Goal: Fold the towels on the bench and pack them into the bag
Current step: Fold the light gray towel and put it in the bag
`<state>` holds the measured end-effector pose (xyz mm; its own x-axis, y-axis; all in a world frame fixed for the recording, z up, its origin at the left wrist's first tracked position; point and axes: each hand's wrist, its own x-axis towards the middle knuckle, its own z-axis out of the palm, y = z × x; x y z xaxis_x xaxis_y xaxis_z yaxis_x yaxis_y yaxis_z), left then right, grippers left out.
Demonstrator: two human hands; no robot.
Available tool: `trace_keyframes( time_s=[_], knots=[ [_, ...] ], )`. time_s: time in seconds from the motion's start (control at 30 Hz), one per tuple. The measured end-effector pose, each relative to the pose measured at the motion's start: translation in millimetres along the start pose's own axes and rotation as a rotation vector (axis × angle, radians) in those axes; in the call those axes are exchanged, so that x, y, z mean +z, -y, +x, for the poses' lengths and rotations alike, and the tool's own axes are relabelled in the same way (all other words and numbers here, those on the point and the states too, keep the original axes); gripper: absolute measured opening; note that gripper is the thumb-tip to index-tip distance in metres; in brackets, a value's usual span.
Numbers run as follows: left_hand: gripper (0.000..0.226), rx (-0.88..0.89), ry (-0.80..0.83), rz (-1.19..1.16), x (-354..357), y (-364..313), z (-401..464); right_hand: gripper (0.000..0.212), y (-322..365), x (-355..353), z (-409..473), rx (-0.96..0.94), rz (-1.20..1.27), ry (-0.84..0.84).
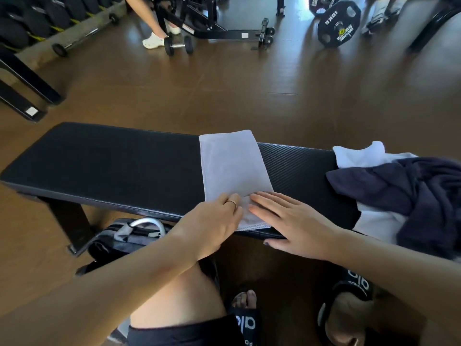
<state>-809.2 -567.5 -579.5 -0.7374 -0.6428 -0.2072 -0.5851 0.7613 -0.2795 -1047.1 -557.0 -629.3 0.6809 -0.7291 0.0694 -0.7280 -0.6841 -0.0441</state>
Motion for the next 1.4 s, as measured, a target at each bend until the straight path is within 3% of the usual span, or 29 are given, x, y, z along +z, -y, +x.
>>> trace_keyframes(
  time_s=[0.17, 0.4, 0.6, 0.77, 0.93, 1.4],
  knots=[
    [0.017, -0.032, -0.058, -0.151, -8.5, 9.4, -10.8, 0.069, 0.1, -2.3, 0.2, 0.029, 0.106, -0.090],
    [0.020, -0.170, -0.128, -0.396, -16.6, 29.0, -26.0, 0.032, -4.7, -13.3, 5.1, 0.091, 0.218, -0.258],
    [0.020, -0.223, -0.126, -0.654, -21.9, 52.4, -27.5, 0.004, -16.0, -41.6, 16.0, 0.273, 0.575, -0.236],
    [0.020, -0.367, -0.236, -0.917, -15.3, 64.9, -13.5, 0.020, -26.1, -45.6, 36.5, 0.430, 0.694, -0.275],
    [0.016, -0.505, -0.215, -1.060, 1.3, 58.2, -2.1, 0.042, -25.1, -33.6, 52.7, 0.581, 0.651, -0.234],
    [0.012, -0.517, -0.305, -1.029, 21.5, 54.1, 9.0, 0.021, -22.7, -17.1, 58.8, 0.637, 0.394, -0.159]
  ],
)
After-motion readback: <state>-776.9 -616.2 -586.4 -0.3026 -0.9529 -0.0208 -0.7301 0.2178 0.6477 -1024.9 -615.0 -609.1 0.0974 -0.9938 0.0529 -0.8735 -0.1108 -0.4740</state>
